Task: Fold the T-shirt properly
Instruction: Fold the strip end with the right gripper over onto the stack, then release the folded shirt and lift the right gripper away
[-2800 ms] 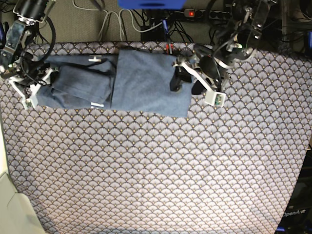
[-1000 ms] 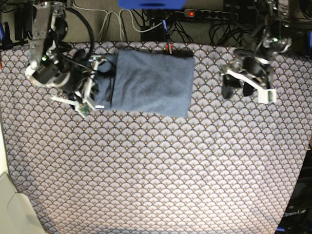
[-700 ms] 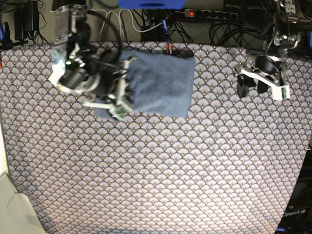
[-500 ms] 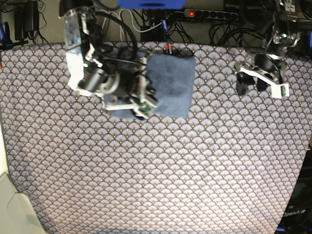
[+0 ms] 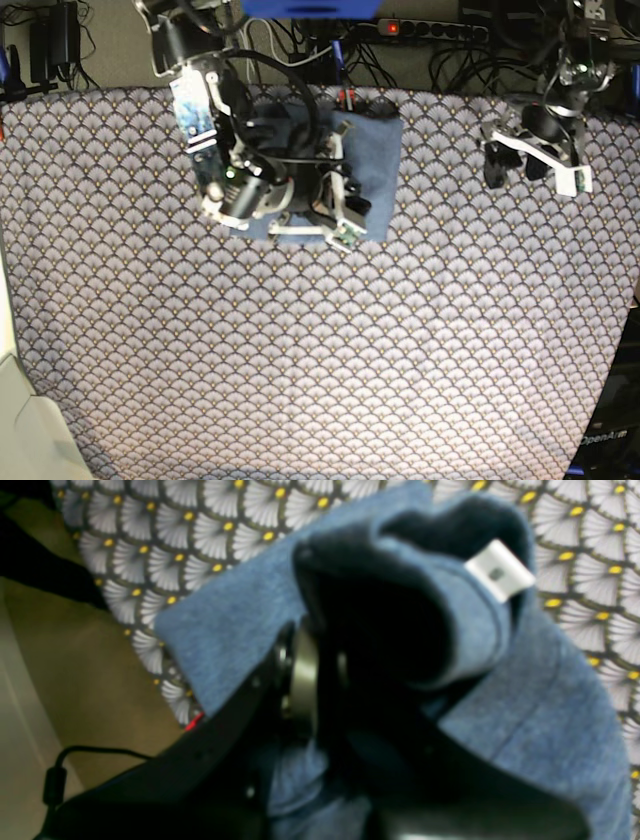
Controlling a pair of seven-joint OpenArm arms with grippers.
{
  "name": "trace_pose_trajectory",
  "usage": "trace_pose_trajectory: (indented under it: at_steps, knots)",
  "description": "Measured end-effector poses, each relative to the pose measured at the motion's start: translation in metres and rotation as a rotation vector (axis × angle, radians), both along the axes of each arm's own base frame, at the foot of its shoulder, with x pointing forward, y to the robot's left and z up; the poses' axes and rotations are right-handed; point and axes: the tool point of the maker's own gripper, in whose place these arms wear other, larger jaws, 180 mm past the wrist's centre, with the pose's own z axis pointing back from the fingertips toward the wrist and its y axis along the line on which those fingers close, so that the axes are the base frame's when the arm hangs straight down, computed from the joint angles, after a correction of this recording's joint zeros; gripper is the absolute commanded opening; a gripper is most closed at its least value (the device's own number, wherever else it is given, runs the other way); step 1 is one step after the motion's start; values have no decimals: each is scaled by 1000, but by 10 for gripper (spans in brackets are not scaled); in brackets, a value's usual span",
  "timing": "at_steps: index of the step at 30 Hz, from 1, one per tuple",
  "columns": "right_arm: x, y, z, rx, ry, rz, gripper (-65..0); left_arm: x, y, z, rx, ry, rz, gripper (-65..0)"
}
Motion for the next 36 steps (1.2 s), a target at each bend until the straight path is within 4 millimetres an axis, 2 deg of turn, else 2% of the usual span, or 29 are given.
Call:
trace_pose_trajectory:
  at_steps: [7,10,13,16,20,26,32,36]
  knots:
    - [5,3,0,21,-7,-2,-637,0,0,0,0,0,0,-237]
    - [0,8,-2,8,-11,29,-535,0,0,0,0,-1,1,-237]
    - [-7,20,1,24,-10,64,-403,1,0,1,0,-3,0,-237]
    - [-8,24,2,29,-13,74,-330,1,0,0,0,-2,0,-237]
    - [-11,36,11,53,-28,93,-326,0,0,0,0,0,0,-237]
    - [3,38,64,139,-202,90,-326,-10,2,-6,10,29,-3,-237]
    - [14,10,62,55,-252,81,-326,-12,2,-7,13,36,-6,-237]
    - [5,-14,42,-3,-215,77,-326,-13,6,-7,17,36,3,-237]
